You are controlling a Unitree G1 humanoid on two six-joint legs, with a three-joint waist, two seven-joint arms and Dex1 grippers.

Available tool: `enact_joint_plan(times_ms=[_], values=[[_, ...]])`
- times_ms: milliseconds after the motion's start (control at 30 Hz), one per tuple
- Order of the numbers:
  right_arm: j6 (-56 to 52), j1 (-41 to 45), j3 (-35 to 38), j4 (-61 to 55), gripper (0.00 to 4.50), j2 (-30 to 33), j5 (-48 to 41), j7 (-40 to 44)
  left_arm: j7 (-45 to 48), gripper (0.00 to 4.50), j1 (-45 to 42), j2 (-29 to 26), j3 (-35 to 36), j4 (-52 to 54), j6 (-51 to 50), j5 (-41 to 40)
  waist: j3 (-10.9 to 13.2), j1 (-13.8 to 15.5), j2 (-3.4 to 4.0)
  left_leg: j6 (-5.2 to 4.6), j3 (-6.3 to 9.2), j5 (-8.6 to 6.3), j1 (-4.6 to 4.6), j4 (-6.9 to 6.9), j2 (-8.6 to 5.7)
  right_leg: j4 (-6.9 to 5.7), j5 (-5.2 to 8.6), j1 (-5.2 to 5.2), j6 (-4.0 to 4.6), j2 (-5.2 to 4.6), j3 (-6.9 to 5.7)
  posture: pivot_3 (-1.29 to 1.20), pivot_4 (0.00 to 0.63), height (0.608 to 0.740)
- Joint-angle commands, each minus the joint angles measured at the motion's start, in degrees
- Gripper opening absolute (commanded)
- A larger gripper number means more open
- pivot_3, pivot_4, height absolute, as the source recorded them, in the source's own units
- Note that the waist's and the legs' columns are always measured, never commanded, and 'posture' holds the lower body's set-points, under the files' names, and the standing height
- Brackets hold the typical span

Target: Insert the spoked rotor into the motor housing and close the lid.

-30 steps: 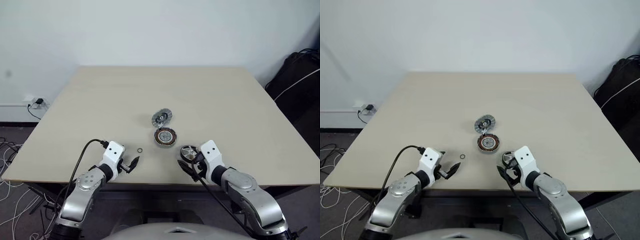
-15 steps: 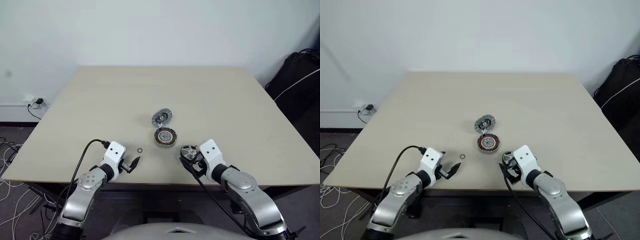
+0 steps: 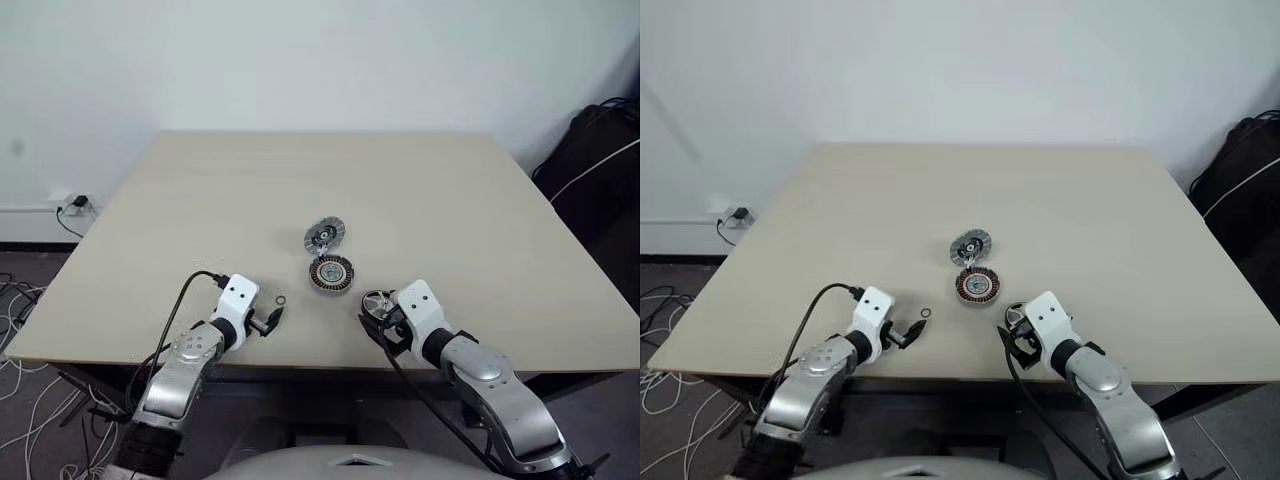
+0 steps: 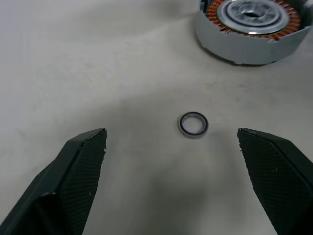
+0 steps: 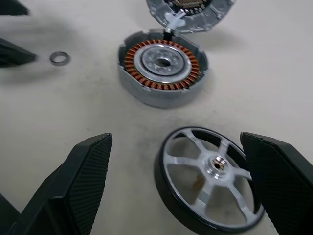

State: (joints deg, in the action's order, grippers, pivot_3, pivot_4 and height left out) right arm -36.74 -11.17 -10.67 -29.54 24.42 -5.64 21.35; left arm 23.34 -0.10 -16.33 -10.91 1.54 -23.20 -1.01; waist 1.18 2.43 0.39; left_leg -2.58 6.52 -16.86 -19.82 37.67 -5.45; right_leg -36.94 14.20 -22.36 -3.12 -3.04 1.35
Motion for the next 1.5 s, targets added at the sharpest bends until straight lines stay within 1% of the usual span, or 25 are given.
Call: enact_joint_plan(times_ms=[33,333,567,667,867,933,967,1000,1167,1267,1333,1500], values=[[1.29,1.10,0.40,-1.16,4.46,-0.29,0.07,0.15,0.02,4.50,-3.44,0.65,-1.43,-2.77,1.10,1.43,0.00,0.01,0.00,-0.02,0.00,0.01,0.00,0.00,0.00,0.00,0.00,0.00,0.00,0.00,0.00,0.00,0.000,0.740],[1.58,0.58,0.91,-1.57,4.46,-0.61,-0.12,-0.19,0.31,4.50,-8.24,1.55,-2.46,-10.07,2.44,3.01,0.00,-0.05,-0.01,-0.04,0.00,0.03,-0.01,0.00,0.00,0.00,-0.06,-0.02,0.11,0.00,0.01,0.00,0.000,0.740],[1.68,0.35,0.91,-1.73,4.46,-1.06,-0.14,-0.34,0.31,4.50,-9.69,2.14,-2.60,-13.04,2.19,3.45,-0.01,0.03,-0.01,-0.05,0.00,0.03,-0.01,0.04,0.00,-0.01,-0.08,0.00,0.08,-0.01,0.00,0.00,0.000,0.740],[1.79,0.35,0.93,-1.63,4.50,-1.19,-0.13,-0.38,0.55,3.93,-9.63,2.15,-2.77,-13.34,1.96,3.47,-0.02,0.02,0.00,-0.05,0.00,0.03,-0.01,0.09,-0.01,-0.02,-0.09,0.02,0.05,0.00,0.01,0.00,0.000,0.740],[1.76,0.49,1.01,-1.51,4.50,-1.59,-0.13,-0.44,1.09,1.92,-8.32,1.58,-2.66,-11.63,0.56,3.54,-0.02,-0.20,0.00,-0.03,0.00,0.04,0.00,0.16,0.01,-0.05,-0.08,0.03,-0.05,0.02,0.01,0.00,0.000,0.740],[1.63,0.62,0.98,-1.50,4.50,-1.84,-0.15,-0.48,1.32,1.35,-7.79,0.97,-2.98,-10.52,-0.37,4.14,-0.03,-0.38,0.00,-0.03,0.00,0.04,0.00,0.16,0.02,-0.06,-0.08,0.03,-0.05,0.03,0.01,0.00,0.000,0.740],[1.61,0.64,0.87,-1.56,4.50,-1.96,-0.16,-0.45,1.46,0.93,-7.40,0.69,-3.04,-9.57,-0.97,4.23,-0.03,-0.40,0.00,-0.03,0.00,0.04,0.00,0.15,0.02,-0.06,-0.08,0.03,-0.05,0.03,0.02,0.00,0.000,0.740],[1.57,0.65,0.76,-1.63,4.50,-2.06,-0.14,-0.44,1.67,0.67,-6.93,0.37,-3.04,-8.26,-1.62,4.19,-0.03,-0.47,0.00,-0.03,0.00,0.04,0.00,0.15,0.03,-0.06,-0.08,0.03,-0.04,0.03,0.02,0.00,0.000,0.740],[1.55,0.71,0.61,-1.56,4.50,-2.29,-0.10,-0.29,3.46,0.67,-5.56,-0.30,-2.74,-0.88,-3.37,2.10,-0.03,-0.50,0.01,-0.05,0.00,0.03,-0.02,0.13,0.02,-0.04,-0.09,0.00,-0.03,0.02,0.02,0.00,0.000,0.740],[1.54,1.05,0.46,-1.25,4.50,-2.42,-0.08,-0.18,4.01,0.67,-6.25,0.80,-2.37,2.79,-3.08,0.66,0.00,-0.15,-0.03,-0.05,0.00,0.02,-0.07,0.16,0.01,-0.03,-0.14,-0.01,0.05,0.01,0.01,0.00,0.000,0.740],[1.53,1.39,0.26,-0.92,4.50,-2.56,-0.01,-0.16,3.25,0.67,-7.59,2.02,-2.23,3.20,-2.32,0.55,-0.01,0.03,-0.02,0.04,0.00,-0.02,-0.08,0.17,0.00,-0.02,-0.14,-0.01,0.05,-0.01,0.00,0.00,0.000,0.740],[1.69,2.01,-0.38,-0.24,4.50,-2.94,0.27,-0.21,1.48,0.67,-12.44,6.05,-3.01,-0.78,0.74,1.03,-0.01,0.09,-0.04,0.03,0.01,0.00,-0.08,0.21,0.00,-0.02,-0.12,0.00,-0.04,0.01,0.00,0.00,0.000,0.740]])
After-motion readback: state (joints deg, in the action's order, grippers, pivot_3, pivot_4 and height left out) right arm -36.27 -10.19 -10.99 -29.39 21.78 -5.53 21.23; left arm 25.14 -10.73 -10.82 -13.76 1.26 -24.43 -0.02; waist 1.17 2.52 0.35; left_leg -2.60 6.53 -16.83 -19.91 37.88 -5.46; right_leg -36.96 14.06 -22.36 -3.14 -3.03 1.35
